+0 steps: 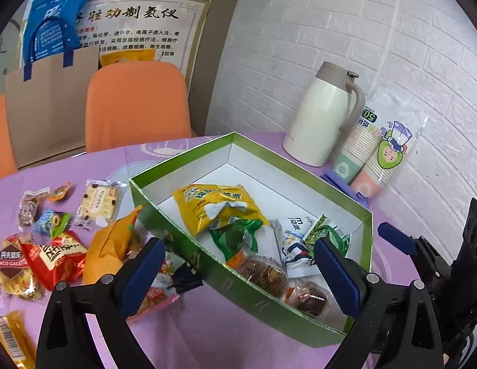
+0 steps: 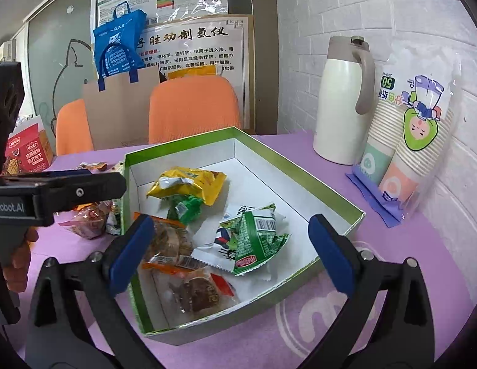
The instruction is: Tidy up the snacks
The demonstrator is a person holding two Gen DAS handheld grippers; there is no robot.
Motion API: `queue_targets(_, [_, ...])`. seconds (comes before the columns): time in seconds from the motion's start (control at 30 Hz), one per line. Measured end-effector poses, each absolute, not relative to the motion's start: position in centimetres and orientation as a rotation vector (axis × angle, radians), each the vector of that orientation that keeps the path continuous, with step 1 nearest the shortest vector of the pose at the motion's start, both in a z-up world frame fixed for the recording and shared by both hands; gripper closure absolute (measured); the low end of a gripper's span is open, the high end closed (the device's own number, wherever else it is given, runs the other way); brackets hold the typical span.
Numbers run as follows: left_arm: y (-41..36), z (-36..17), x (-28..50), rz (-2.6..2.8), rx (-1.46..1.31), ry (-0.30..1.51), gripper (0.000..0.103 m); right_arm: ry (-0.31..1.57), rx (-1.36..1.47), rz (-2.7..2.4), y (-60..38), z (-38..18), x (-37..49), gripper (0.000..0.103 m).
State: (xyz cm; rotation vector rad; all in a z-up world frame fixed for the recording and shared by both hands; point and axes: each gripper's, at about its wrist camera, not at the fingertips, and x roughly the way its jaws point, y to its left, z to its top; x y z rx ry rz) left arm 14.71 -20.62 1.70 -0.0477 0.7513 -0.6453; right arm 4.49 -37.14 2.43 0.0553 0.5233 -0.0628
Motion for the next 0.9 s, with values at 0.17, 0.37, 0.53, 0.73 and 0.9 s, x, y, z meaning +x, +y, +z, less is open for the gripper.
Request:
queue_targets(0.17, [-17.2, 1.9, 12.1, -0.581, -0.022, 0.759, 0.004, 0.509, 0.043, -0.025, -34.9, 3.7, 2.6, 0.003])
queue_targets(0.37, [-10.5, 0.5, 8.4, -0.464, -0.023, 0.792, 0.004, 0.543, 0.099, 0.084, -31.6, 3.0, 1.0, 0.002])
queue_targets(0.53, [-4.7, -0.7, 7.0, -0.346, -0.064, 0.802, 0.004, 0.596, 0.088, 0.170, -27.4, 2.1, 1.2, 0.002])
queue_targets(0.73, [0.9, -1.0, 6.5, -0.280, -0.182, 0.787, 0.004, 0.654, 0.094, 0.282, -23.0, 1.6, 3.1, 0.002])
queue_targets(0.9, [3.3, -1.0, 6.9, -0.275, -0.230, 0.776, 0.004, 0.689, 0.116, 0.314, -21.0, 0.9, 4.9, 0.002])
